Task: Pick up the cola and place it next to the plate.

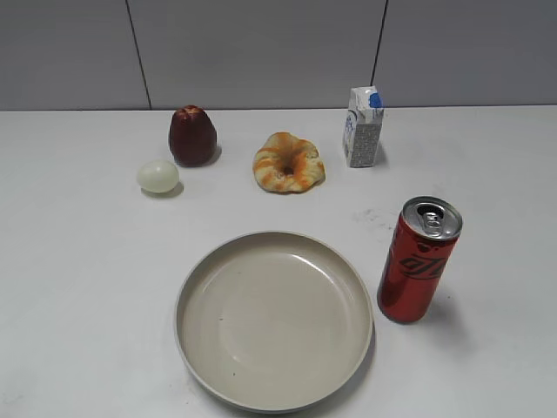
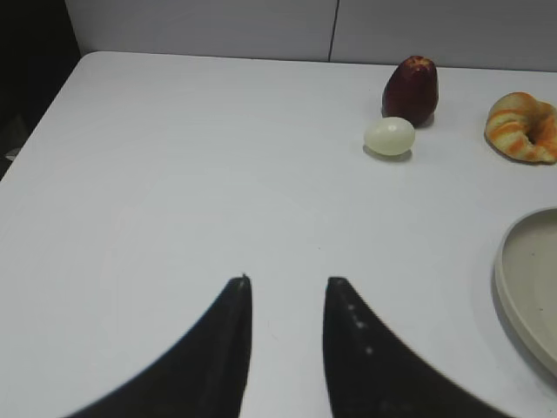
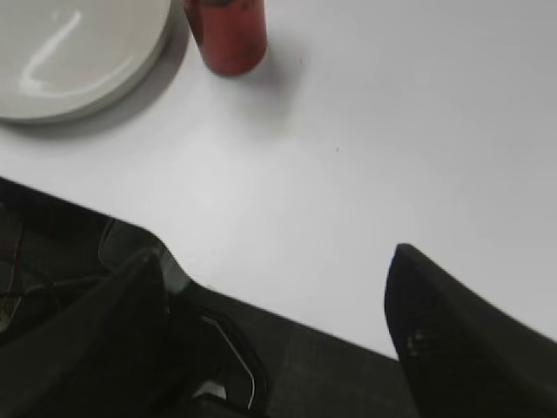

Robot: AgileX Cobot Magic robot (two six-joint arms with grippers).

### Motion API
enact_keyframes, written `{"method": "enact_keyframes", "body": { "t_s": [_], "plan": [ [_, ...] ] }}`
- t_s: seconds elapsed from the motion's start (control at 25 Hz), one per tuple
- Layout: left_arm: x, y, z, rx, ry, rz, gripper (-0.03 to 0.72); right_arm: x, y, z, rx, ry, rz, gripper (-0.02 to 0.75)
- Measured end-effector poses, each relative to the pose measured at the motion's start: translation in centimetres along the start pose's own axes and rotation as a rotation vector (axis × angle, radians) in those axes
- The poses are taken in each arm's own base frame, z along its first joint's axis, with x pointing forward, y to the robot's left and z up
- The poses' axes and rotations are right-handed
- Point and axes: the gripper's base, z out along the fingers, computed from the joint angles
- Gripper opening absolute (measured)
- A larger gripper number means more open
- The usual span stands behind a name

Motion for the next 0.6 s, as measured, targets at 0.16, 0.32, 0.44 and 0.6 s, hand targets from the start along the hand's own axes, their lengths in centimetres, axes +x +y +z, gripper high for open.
{"method": "enact_keyframes", "body": {
  "t_s": [0.16, 0.32, 0.44, 0.6],
  "plan": [
    [0.0, 0.0, 0.0, 0.000, 0.000, 0.000, 0.228, 1.1, -0.1, -0.7, -0.011, -0.134, -0.005, 0.594],
    [0.0, 0.0, 0.0, 0.000, 0.000, 0.000, 0.228, 1.2, -0.1, -0.8, -0.013, -0.161, -0.006, 0.594],
    [0.0, 0.0, 0.0, 0.000, 0.000, 0.000, 0.228, 1.2, -0.1, -0.8, -0.013, -0.164, -0.006, 0.593],
    [0.0, 0.0, 0.0, 0.000, 0.000, 0.000, 0.228, 1.2, -0.1, -0.8, -0.013, -0.164, -0.006, 0.585]
  ]
}}
